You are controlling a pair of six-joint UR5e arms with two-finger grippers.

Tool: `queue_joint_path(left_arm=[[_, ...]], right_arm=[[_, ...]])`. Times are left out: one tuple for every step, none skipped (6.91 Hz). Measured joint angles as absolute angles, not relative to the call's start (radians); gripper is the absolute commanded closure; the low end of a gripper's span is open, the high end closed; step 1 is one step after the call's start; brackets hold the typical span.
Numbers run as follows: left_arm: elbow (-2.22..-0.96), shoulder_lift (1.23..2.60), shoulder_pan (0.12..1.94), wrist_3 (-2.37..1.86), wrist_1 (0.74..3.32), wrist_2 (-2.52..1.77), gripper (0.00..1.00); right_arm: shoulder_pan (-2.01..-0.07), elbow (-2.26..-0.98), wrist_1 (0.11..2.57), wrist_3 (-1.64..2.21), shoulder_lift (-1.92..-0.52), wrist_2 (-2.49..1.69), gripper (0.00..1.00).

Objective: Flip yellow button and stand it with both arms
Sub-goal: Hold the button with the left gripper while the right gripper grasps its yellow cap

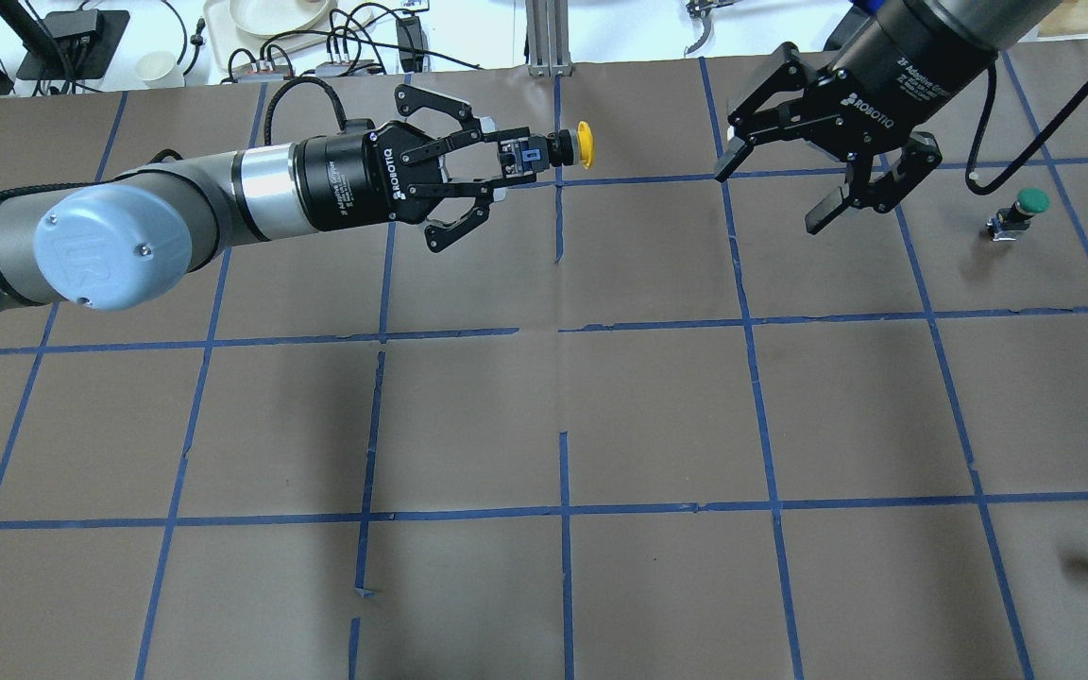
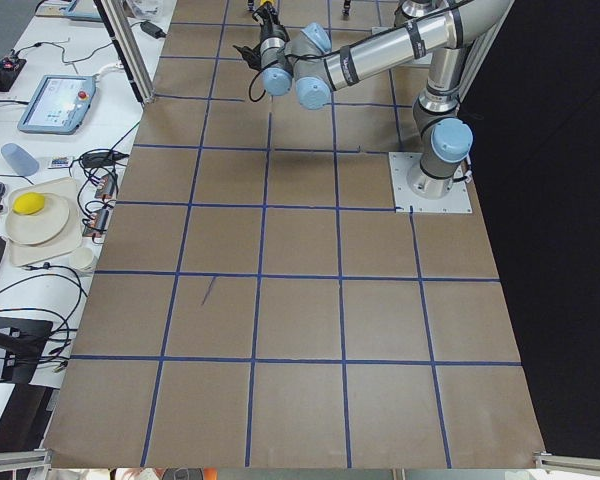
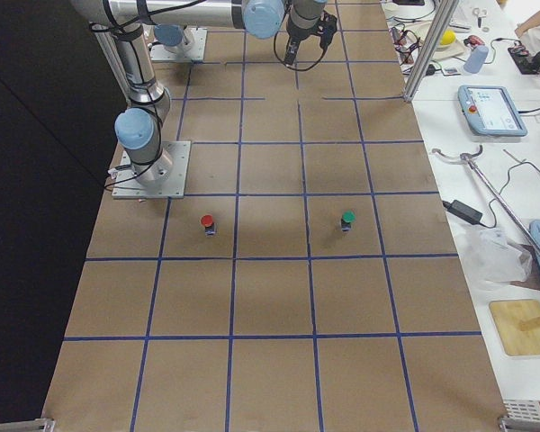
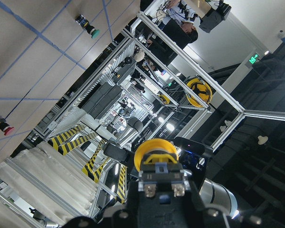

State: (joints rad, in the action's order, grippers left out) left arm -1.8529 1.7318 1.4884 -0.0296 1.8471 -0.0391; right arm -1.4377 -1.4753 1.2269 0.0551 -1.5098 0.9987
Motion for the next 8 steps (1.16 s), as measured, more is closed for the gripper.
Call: queue_joint_path(left_arm=[[-1.854, 1.733, 1.497, -0.030, 1.847, -0.049, 0.99], [-1.855, 1.733, 1.507, -0.029, 1.847, -0.066, 0.99], [-1.856, 1.733, 1.516, -0.029, 1.847, -0.083, 0.99], [-1.858, 1.733, 1.523, -0.030, 1.848, -0.091, 0.99], [-1.864, 1.728, 1.531, -0.034, 1.848, -0.097, 0.99], [-1.871, 1.718, 1.537, -0.039, 1.848, -0.107, 0.99], [-1.872, 1.707, 1.545, -0.051, 1.847, -0.121, 0.99], [-1.873, 1.700, 1.554, -0.060, 1.844, -0.132, 0.99]], right_arm=[[-1.433, -1.479, 1.151, 0.056, -1.508, 0.876, 0.00], [-1.431, -1.485, 1.116, 0.055, -1.501, 0.755, 0.00], [-1.428, -1.496, 1.124, 0.047, -1.492, 0.662, 0.00], [-1.423, -1.513, 1.185, 0.038, -1.487, 0.596, 0.00], [-1.407, -1.537, 1.280, 0.030, -1.486, 0.540, 0.00], [-1.377, -1.568, 1.363, 0.018, -1.485, 0.480, 0.00], [-1.352, -1.612, 1.422, -0.009, -1.485, 0.420, 0.00], [-1.341, -1.659, 1.462, -0.035, -1.485, 0.382, 0.00]])
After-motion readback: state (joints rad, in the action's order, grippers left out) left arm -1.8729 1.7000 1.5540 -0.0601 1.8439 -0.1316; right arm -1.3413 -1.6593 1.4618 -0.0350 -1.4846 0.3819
